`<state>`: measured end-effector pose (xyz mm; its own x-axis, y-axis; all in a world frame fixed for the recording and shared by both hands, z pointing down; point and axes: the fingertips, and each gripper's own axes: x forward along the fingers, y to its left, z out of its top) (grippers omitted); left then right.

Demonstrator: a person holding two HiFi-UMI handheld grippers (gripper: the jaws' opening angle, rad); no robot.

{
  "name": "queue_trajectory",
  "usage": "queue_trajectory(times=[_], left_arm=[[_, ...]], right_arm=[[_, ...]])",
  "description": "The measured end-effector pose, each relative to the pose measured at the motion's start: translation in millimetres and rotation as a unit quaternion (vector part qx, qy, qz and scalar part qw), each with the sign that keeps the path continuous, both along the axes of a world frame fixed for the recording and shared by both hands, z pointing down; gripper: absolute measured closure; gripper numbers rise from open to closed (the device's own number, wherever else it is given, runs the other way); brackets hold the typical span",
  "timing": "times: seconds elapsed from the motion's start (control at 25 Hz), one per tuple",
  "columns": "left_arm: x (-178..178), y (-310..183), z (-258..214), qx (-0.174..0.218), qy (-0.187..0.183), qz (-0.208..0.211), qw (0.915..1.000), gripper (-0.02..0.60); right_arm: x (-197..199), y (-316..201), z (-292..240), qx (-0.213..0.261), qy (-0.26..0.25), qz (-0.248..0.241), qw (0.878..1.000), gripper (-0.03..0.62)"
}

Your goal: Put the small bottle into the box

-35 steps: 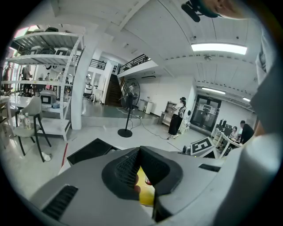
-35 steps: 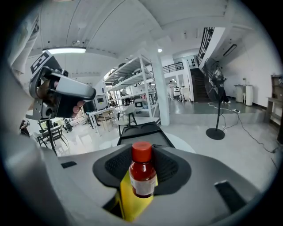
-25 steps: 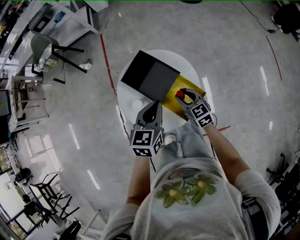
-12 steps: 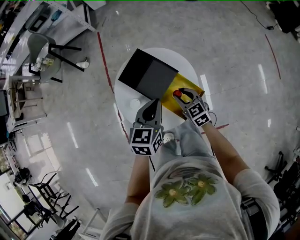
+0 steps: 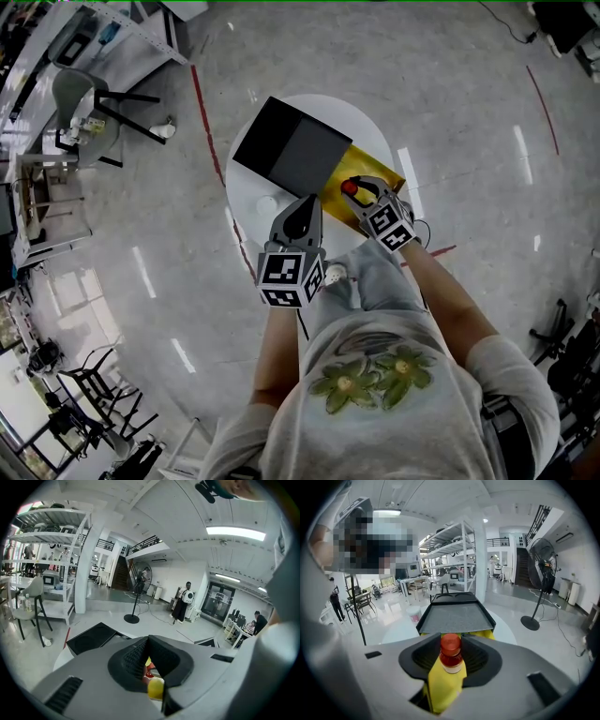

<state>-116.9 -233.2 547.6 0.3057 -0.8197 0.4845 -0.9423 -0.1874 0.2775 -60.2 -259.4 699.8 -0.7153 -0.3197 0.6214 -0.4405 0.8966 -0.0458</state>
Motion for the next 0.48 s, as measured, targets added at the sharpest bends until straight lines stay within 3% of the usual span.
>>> queue_trajectory(times=[0.28,0.48], left_arm=[[6.6,7.6,-8.1,0.006,0.004,0.002,1.0000,0.581],[8.0,11.7,-14.6,0.013,0.003,0.003,0.9999,0.581]], right_arm=[[4.1,7.9,-1.2,-0.005,0.028,-0.003,1.000,0.454],[3.6,6.5,-14.3,-0.009,0.015,0.006,1.000,0.422]])
